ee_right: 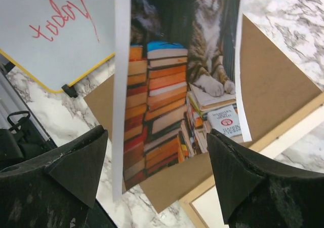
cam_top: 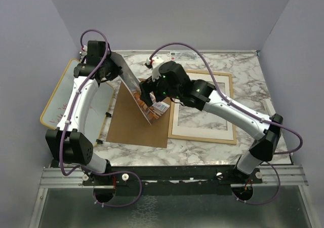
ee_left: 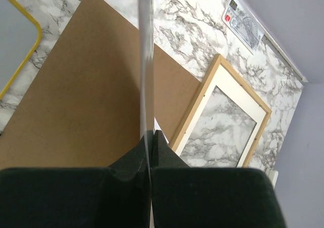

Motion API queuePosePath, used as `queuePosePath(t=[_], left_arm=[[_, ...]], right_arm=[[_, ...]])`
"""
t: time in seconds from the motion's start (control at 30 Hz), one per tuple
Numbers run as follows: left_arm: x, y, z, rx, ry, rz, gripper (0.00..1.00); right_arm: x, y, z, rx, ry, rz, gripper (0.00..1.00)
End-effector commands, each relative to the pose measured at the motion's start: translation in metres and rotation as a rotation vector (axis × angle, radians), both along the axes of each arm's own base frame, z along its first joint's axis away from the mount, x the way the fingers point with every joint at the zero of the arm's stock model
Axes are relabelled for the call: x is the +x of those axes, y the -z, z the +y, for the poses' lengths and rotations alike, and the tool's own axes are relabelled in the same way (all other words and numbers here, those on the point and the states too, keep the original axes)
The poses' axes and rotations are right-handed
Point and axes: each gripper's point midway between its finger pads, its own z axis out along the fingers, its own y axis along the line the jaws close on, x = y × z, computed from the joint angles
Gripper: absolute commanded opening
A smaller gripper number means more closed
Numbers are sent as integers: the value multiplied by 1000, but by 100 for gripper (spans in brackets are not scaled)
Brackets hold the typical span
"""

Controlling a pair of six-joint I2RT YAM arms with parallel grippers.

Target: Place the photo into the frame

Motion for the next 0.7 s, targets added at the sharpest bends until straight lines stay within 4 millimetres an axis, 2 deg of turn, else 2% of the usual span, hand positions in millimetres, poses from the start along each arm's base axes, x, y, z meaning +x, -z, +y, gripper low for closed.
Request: queuePosePath(t=[0.0, 0.1, 0.13, 0.23, 0.37, 0.47, 0.57, 0.67], left_arm=[[-7, -8, 4, 6, -30, -20, 0], [-8, -5, 4, 6, -37, -14, 0], [-8, -4, 4, 5, -36, -11, 0], [-9, -3, 2, -2, -31, -7, 0], [-10, -6, 2, -4, -26, -14, 0], [-13, -9, 2, -6, -24, -21, 0], [-16, -10, 2, -9, -22, -22, 0], [-17, -9, 1, -16, -19, -21, 0]], right_arm=[[-3, 4, 33, -41, -38, -64, 84], [-6, 9, 61, -52, -43, -81, 83], [-4, 8, 68, -54, -24, -92, 83], [8, 23, 82, -92, 47, -95, 81], [37, 57, 76, -214, 225, -114, 75], [49, 69, 73, -254, 289, -136, 67], [53, 69, 71, -255, 323, -147, 49], [53, 62, 69, -232, 337, -150, 21]])
